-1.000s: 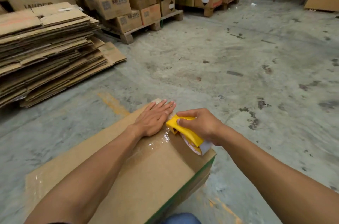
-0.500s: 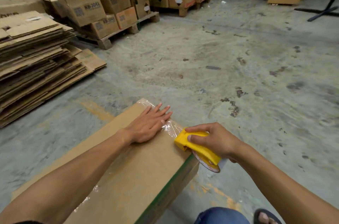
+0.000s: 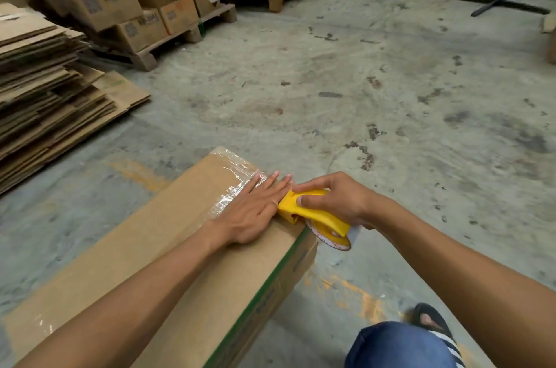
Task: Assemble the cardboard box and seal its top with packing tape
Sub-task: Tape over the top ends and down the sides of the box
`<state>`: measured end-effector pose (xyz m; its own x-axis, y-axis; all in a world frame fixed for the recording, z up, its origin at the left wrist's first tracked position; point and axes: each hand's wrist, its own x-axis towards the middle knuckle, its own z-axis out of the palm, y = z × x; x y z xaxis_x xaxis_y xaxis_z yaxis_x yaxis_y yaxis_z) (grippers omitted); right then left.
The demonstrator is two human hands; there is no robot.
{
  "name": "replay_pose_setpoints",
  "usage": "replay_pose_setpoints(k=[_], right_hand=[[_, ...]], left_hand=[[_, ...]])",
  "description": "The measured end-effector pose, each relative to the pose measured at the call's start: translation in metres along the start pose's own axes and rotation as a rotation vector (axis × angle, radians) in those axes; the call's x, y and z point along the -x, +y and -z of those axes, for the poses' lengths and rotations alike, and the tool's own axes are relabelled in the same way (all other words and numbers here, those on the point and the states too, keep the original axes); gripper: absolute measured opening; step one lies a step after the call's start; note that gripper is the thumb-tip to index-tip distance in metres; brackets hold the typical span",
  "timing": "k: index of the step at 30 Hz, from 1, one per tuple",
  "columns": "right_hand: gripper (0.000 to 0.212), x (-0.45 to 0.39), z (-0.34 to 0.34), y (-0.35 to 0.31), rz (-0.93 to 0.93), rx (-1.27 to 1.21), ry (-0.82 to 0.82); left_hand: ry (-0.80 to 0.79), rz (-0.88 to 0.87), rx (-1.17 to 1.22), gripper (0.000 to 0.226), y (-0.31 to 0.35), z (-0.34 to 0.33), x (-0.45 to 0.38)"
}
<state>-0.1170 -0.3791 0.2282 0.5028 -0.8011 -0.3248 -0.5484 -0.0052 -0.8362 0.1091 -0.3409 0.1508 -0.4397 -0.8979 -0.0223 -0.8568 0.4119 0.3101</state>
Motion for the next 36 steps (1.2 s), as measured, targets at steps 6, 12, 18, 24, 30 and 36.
replay_pose_setpoints(k=[6, 12, 18, 24, 30, 36], right_hand=[[0.03, 0.007, 0.0, -0.003, 0.007, -0.009, -0.002], [0.03, 0.012, -0.005, 0.007, 0.047, -0.058, 0.01], [0.032, 0.009, -0.006, 0.022, 0.111, -0.163, -0.025], [0.028, 0.056, 0.01, 0.049, 0.123, -0.156, -0.023], [0.03, 0.093, 0.023, 0.082, 0.139, -0.144, 0.024], [0.029, 0.101, 0.029, 0.087, 0.128, -0.157, -0.001]], left_hand=[[-0.007, -0.026, -0.148, 0.066, -0.001, -0.002, 0.011], [-0.003, 0.054, -0.166, 0.065, 0.005, -0.002, 0.009], [0.011, 0.085, -0.122, 0.062, 0.005, -0.003, 0.008], [-0.008, 0.108, -0.196, 0.067, 0.001, -0.003, 0.006], [-0.032, 0.116, -0.202, 0.065, 0.02, -0.003, 0.006], [-0.053, 0.171, -0.212, 0.063, 0.023, 0.0, 0.007]])
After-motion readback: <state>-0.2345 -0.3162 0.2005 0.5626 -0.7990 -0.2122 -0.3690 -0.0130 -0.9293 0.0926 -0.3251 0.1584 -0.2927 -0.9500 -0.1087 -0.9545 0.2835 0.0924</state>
